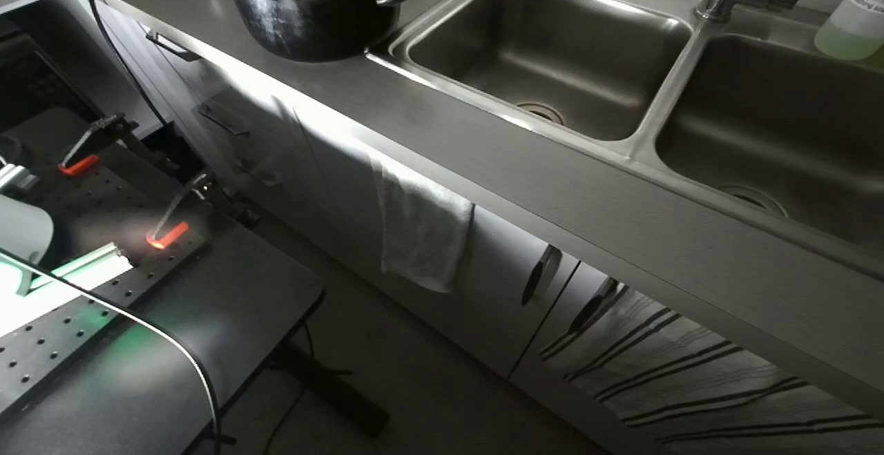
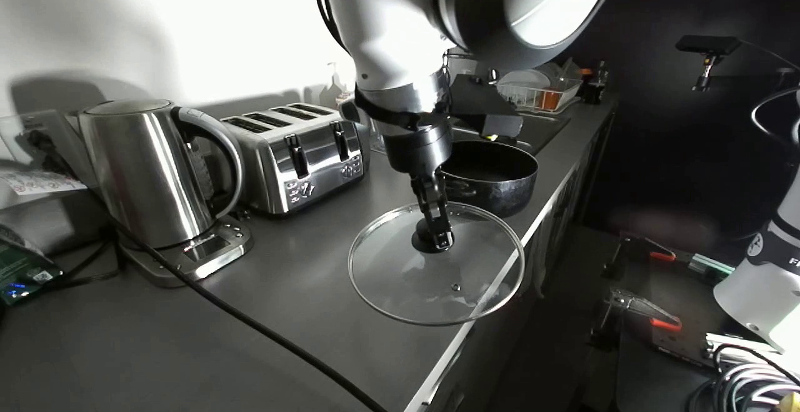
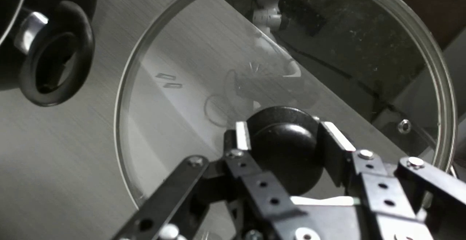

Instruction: Take the lid off of the pot

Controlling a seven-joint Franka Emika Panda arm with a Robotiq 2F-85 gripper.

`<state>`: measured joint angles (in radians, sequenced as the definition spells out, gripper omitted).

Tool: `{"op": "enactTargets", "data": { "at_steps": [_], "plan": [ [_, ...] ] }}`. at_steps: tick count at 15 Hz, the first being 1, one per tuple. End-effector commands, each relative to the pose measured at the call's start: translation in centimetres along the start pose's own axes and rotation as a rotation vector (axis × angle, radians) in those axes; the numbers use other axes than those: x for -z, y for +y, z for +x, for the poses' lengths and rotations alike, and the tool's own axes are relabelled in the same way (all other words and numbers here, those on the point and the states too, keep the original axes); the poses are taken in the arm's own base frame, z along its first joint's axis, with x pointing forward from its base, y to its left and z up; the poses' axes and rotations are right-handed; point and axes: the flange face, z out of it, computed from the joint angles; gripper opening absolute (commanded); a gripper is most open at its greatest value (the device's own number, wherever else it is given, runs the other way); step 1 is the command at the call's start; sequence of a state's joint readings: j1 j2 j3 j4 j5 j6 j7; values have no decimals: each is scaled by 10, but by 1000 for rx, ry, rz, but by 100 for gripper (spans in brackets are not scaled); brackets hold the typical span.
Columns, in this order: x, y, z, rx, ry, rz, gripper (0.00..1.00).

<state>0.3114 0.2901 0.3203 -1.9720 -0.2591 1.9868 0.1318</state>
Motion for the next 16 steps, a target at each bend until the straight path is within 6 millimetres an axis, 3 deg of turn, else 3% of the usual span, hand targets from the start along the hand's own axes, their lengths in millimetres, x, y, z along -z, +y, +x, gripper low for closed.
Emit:
{"op": "enactTargets", "data": {
  "at_steps": [1, 8, 16],
  "plan": [
    [-3, 16, 31, -43, -37, -4, 24],
    [-35, 57, 57, -106, -95, 31, 24],
    [-54, 66, 45, -94, -107, 45, 24]
  ]
}}
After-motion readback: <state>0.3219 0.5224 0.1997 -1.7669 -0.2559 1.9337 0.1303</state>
